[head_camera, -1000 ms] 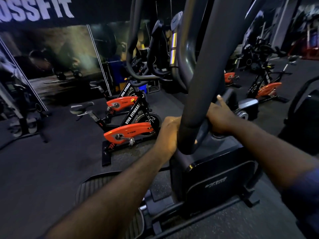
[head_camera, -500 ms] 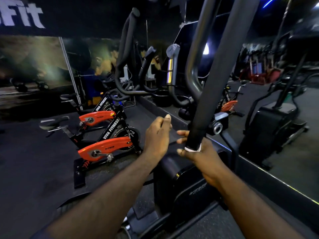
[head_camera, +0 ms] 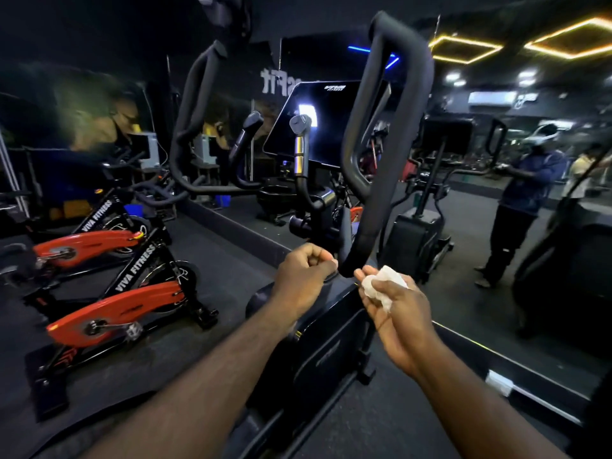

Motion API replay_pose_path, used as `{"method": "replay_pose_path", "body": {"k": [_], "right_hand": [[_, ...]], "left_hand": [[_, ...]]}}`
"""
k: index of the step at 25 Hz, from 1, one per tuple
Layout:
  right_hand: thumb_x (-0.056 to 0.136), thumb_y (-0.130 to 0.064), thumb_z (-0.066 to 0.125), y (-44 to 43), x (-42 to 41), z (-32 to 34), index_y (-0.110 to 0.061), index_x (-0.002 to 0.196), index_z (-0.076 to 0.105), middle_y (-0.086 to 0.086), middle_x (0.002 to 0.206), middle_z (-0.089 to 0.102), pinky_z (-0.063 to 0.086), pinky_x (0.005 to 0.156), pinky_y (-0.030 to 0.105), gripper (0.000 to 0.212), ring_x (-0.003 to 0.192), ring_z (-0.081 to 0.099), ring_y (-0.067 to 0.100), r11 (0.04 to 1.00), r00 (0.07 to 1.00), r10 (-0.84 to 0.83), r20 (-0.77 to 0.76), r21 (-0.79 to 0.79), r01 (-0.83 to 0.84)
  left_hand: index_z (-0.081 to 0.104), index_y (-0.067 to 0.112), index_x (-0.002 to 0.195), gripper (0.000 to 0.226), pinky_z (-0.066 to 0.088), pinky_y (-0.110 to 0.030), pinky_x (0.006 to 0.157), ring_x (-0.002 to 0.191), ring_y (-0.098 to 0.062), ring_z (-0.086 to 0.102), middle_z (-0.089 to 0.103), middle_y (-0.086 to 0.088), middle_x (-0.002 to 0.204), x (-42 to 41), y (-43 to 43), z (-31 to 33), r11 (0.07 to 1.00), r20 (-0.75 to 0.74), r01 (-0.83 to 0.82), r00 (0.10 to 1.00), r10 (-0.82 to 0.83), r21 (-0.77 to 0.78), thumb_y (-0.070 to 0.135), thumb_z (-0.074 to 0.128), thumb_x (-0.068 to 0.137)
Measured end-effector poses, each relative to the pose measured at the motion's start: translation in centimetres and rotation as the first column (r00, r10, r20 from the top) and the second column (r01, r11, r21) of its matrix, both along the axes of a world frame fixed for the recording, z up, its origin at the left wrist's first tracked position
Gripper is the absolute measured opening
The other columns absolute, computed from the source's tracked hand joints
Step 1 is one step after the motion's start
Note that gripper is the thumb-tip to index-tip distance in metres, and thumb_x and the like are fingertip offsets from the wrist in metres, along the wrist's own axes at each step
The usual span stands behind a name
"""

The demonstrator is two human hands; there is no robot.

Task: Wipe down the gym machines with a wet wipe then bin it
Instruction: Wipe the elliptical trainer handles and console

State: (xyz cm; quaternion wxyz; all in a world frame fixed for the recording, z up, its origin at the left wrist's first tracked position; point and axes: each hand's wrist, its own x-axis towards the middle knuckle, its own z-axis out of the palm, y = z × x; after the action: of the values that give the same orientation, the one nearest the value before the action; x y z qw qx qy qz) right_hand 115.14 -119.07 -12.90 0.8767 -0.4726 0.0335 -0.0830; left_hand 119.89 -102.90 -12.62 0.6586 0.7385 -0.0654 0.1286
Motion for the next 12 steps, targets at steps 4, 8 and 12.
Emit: {"method": "replay_pose_path", "body": {"k": [4,8,12], "right_hand": [[0.095,-0.008,0.07,0.3,-1.7,0.5,-0.009,0.11,0.068,0.013,0.106,0.076,0.057,0.081,0.028,0.015,0.091,0.073,0.017,0.942,0.994,0.106,-0.02,-0.318,-0.107],[0.074,-0.019,0.083,1.9,-1.1,0.1,-0.009,0.105,0.076,0.014,0.106,0.078,0.051,0.074,0.034,0.034,0.089,0.068,0.02,0.902,0.991,0.132,-0.009,-0.414,-0.124],[0.084,-0.02,0.08,3.6,1.7,0.0,-0.007,0.112,0.076,0.011,0.104,0.08,0.061,0.077,0.033,0.031,0.089,0.073,0.02,0.919,0.986,0.166,-0.01,-0.362,-0.159]], "left_hand": [[0.074,0.024,0.091,0.012,0.048,-0.028,0.067,0.071,-0.01,0.062,0.069,0.009,0.077,-1.9,1.1,0.0,0.991,-0.044,0.132,0.99,-0.131,0.017,0.022,0.084,0.084],[0.076,0.012,0.106,0.024,0.05,-0.015,0.068,0.077,-0.002,0.067,0.076,-0.002,0.094,-2.6,2.7,-0.2,0.974,0.002,0.225,0.974,-0.225,-0.017,0.004,0.084,0.085],[0.075,0.004,0.108,0.022,0.054,-0.018,0.069,0.077,-0.007,0.069,0.078,-0.008,0.093,-1.6,5.5,0.2,0.974,-0.003,0.213,0.977,-0.214,0.08,0.003,0.082,0.087]]}}
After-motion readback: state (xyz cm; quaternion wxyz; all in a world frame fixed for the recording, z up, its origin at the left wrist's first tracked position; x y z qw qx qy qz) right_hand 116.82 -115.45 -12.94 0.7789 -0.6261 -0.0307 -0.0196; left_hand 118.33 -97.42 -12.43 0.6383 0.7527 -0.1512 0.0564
